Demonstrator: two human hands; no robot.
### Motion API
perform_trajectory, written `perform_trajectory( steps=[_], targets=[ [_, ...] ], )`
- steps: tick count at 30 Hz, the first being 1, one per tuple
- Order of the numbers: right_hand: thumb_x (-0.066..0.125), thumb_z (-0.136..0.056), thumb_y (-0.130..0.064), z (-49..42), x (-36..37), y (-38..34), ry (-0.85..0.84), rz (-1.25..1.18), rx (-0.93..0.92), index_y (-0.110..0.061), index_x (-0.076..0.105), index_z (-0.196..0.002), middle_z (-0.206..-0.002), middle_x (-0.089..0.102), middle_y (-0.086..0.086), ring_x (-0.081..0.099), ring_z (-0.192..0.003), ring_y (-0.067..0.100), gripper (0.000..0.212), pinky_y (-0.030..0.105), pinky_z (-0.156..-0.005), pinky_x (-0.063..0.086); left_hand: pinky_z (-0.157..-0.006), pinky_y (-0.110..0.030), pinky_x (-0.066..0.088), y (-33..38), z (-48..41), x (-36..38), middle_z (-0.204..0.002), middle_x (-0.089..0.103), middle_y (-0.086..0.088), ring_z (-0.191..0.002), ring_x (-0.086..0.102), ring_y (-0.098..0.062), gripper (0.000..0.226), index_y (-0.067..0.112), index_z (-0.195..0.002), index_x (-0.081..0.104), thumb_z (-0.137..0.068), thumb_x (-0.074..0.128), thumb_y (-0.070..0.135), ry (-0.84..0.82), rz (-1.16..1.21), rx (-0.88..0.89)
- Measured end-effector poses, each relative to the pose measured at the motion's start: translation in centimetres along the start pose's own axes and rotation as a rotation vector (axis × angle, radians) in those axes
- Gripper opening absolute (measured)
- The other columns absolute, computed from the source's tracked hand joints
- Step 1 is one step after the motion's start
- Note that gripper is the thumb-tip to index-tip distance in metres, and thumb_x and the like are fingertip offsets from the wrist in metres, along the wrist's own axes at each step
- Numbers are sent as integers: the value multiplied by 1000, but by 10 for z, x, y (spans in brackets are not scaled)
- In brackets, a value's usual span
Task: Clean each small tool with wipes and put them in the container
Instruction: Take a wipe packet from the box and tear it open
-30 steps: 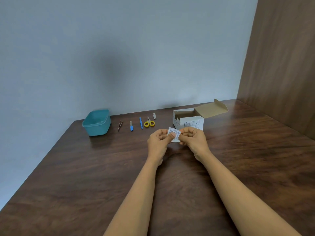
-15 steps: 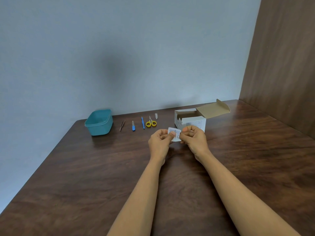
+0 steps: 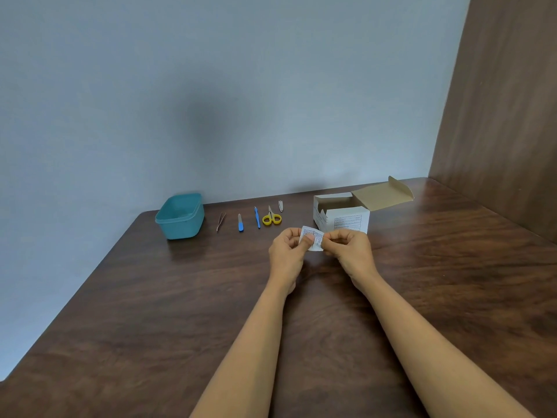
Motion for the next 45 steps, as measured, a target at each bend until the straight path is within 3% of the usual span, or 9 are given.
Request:
perform_trajectory(
  steps=[8,13,19,23,28,32,37,41,45],
  targets=[
    [73,-76,-6,-1,2,2,92,92,-56,-9,73,-75,-73,71,2,62,-66,7,3,19,-67,50,-70,-15,53,3,2,1,-90,75,-6,-82,70,-10,18,5,-103,67,-87,69,13,26,16,25],
    [70,-80,-4,-2,3,4,23,10,-24,-7,73,-75,-72,70,6,59,-67,9,6,24,-65,48,-69,-13,52,3,2,2,-93,75,-8,-83,69,-10,21,5,-106,67,-87,69,15,35,3,28],
    [62,-85,-7,-3,6,3,-48,70,-27,0,72,-77,-74,68,16,56,-66,14,14,29,-63,44,-69,-14,53,4,2,1,-96,74,-8,-86,70,-12,22,6,-107,66,-88,68,17,34,23,14],
    [58,-89,-10,-3,9,1,-81,118,-41,-12,64,-67,-61,59,-2,51,-51,-3,22,18,-57,39,-67,-14,53,8,4,4,-97,73,-8,-80,68,-6,16,8,-105,64,-90,65,15,45,29,8],
    [59,-87,-14,-6,9,4,-55,134,-42,-17,62,-68,-65,60,-3,53,-62,9,20,31,-64,45,-63,-11,52,10,5,7,-93,70,1,-77,66,-2,13,13,-103,62,-91,64,17,98,-56,36],
    [58,-85,-13,-7,8,5,-22,126,-16,-16,63,-68,-69,65,0,58,-67,13,18,37,-71,51,-70,-20,56,8,4,7,-91,71,0,-80,69,-8,9,16,-97,62,-90,66,17,161,-102,50],
    [51,-89,-6,-8,5,5,99,-11,73,-6,59,-76,-71,65,6,58,-60,14,15,27,-62,49,-70,-22,55,5,-3,5,-85,68,2,-75,65,-8,8,13,-98,63,-90,64,16,320,-106,20],
    [50,-88,0,-8,2,3,155,-130,90,-7,50,-81,-71,63,11,60,-53,5,11,16,-50,47,-69,-28,49,6,-12,5,-83,63,5,-77,60,-12,12,13,-98,63,-89,64,20,300,-334,51],
    [55,-82,5,-10,1,4,183,-230,93,-10,50,-81,-70,64,14,60,-52,9,16,19,-49,47,-78,-34,52,4,-25,5,-99,68,-1,-94,62,-20,18,17,-105,62,-87,60,22,211,-692,95]
  ],
)
Point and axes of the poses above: each hand's wrist, its own z-axis away from the middle knuckle, its own x-axis out of the palm, y = z × x, the point moved 1 cm from there along -z, towards the middle knuckle
